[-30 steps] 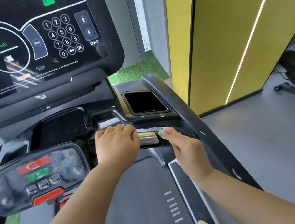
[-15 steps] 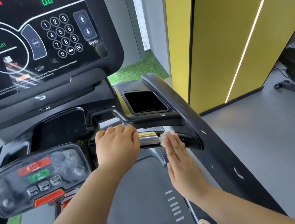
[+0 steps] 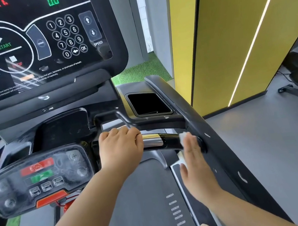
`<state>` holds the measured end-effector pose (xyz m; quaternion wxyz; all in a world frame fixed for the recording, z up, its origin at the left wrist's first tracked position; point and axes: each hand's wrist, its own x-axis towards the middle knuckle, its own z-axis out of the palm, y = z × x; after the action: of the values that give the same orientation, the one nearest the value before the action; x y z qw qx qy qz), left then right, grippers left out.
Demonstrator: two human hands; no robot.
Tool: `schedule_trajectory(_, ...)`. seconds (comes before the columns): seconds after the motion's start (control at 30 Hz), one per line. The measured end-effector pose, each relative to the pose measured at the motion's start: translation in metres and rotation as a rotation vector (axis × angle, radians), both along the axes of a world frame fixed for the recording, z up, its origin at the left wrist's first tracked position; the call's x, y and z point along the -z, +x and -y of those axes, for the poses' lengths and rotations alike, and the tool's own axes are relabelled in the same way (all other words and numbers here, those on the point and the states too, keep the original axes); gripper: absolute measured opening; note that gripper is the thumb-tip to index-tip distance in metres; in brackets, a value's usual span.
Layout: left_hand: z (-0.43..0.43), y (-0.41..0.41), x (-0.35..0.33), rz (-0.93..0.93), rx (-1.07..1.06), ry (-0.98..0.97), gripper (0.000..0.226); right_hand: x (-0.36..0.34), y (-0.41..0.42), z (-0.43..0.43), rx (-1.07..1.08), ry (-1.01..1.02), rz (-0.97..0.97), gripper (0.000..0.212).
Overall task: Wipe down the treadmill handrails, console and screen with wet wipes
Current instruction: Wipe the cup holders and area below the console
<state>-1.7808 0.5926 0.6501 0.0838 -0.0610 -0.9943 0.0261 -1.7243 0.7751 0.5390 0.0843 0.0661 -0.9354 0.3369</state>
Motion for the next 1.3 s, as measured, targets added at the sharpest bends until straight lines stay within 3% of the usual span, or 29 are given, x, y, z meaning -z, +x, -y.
schedule_trajectory(0.07, 0.0, -0.001, 0.002, -0.016, 0.001, 0.004, 0.044, -0.005, -0.001, -0.007, 0.087, -0.069, 0.151, 0.086)
schedule_trajectory(0.13, 0.0, -0.002, 0.004, -0.042, 0.002, 0.011, 0.046, -0.014, -0.005, 0.001, 0.114, -0.1, 0.177, 0.078)
schedule_trajectory(0.33, -0.001, -0.004, 0.007, -0.099, 0.004, -0.03, 0.048, -0.017, -0.008, 0.007, -0.048, -0.01, -0.033, 0.071)
schedule_trajectory(0.63, -0.002, -0.003, 0.006, -0.079, 0.0, -0.028, 0.05, -0.025, -0.02, -0.013, 0.122, -0.143, -0.038, 0.041)
schedule_trajectory(0.77, -0.003, -0.004, 0.009, -0.106, -0.01, -0.017, 0.05, -0.041, -0.027, 0.001, -0.063, -0.171, -0.125, 0.039)
schedule_trajectory(0.9, -0.002, -0.004, 0.008, -0.113, -0.006, -0.022, 0.055, -0.047, -0.034, -0.021, -0.089, -0.072, -0.221, 0.045)
schedule_trajectory(1.07, -0.001, -0.003, 0.007, -0.122, -0.006, -0.034, 0.05, -0.043, -0.043, -0.034, -0.092, -0.182, 0.059, 0.032)
schedule_trajectory(1.23, -0.003, -0.002, 0.004, -0.081, -0.02, -0.031, 0.047, -0.048, -0.046, -0.019, 0.043, -0.185, 0.073, 0.029)
schedule_trajectory(1.3, -0.004, -0.002, 0.003, -0.079, -0.021, -0.049, 0.044, -0.058, -0.052, -0.006, -0.008, -0.21, 0.05, 0.028)
